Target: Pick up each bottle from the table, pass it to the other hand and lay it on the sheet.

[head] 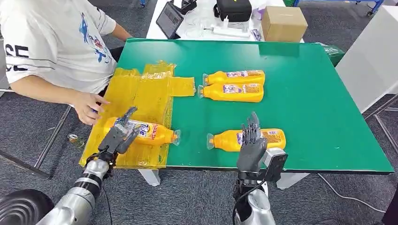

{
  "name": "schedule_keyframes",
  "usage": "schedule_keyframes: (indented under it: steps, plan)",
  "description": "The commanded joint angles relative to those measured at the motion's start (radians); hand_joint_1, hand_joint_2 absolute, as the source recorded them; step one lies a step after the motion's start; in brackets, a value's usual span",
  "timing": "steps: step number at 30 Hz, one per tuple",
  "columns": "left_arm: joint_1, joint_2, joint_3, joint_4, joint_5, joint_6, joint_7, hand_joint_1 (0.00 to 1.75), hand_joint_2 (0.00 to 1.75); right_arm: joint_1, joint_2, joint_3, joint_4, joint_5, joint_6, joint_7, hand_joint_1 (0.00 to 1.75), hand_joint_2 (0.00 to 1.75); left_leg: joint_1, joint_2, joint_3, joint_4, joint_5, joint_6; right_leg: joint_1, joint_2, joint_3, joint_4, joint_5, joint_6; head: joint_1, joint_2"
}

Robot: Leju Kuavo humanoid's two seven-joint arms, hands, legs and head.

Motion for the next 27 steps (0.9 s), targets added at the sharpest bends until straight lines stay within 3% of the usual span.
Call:
schedule_keyframes:
  steps: [1,4,5,10,16,21,25,27]
  plan:
    - [0.114,-0.089,-0.039,-0.455,0.176,0.33,-0.022,0.0,1.75,-0.025,-0.053,0.081,0.074,0.149,-0.06,0.035,0.0,0.0,0.001,0.001,0.0,0.0,-0.002,0.001,0.002,0.0,0.001,-0.001,-0.001,-0.003,0.0,0.0]
    - [0.138,-0.064,-0.121,-0.542,0.201,0.45,-0.022,0.0,1.75,-0.052,-0.094,0.091,0.083,0.236,-0.095,0.055,0.0,0.0,0.001,0.003,0.0,0.0,-0.002,0.001,0.002,0.001,0.0,-0.001,-0.001,-0.003,-0.001,0.0]
    - [0.142,-0.051,-0.157,-0.561,0.188,0.509,-0.022,0.0,1.75,-0.066,-0.119,0.102,0.09,0.309,-0.12,0.084,0.0,1.75,0.001,0.001,-0.003,0.0,-0.001,0.001,0.002,0.0,-0.002,-0.001,0.0,-0.002,0.0,0.0]
    - [0.166,-0.048,-0.192,-0.599,0.202,0.544,-0.022,0.0,1.75,-0.124,-0.224,0.101,0.09,0.461,-0.117,0.183,0.0,1.75,0.001,0.003,-0.003,0.0,-0.001,0.002,0.001,0.001,-0.002,-0.002,0.0,-0.002,0.0,0.0]
    - [0.198,-0.087,-0.159,-0.557,0.249,0.395,-0.022,0.0,1.75,-0.179,-0.354,0.062,0.061,0.607,-0.054,0.303,0.0,1.75,-0.001,0.001,-0.004,0.0,-0.001,0.002,0.0,0.0,-0.002,-0.001,0.0,-0.001,0.0,0.0]
    - [0.229,-0.131,-0.151,-0.511,0.225,0.273,-0.022,0.0,1.75,-0.271,-0.474,0.05,0.143,0.671,0.088,0.392,0.0,1.75,-0.001,0.002,-0.001,0.0,-0.002,0.003,0.0,0.0,0.0,-0.002,-0.001,-0.003,-0.001,0.0]
    - [0.235,-0.144,-0.162,-0.492,0.205,0.256,-0.022,0.0,1.75,-0.317,-0.515,0.073,0.231,0.673,0.162,0.402,0.0,1.75,-0.001,0.002,-0.003,0.0,-0.001,0.002,0.0,0.001,-0.001,-0.002,0.0,-0.001,0.0,0.0]
    - [0.23,-0.147,-0.172,-0.471,0.205,0.237,-0.022,0.0,1.75,-0.342,-0.561,0.123,0.295,0.64,0.256,0.396,0.0,1.75,0.0,0.002,0.0,0.0,-0.002,0.003,0.001,0.0,0.002,-0.003,0.0,-0.003,0.0,0.0]
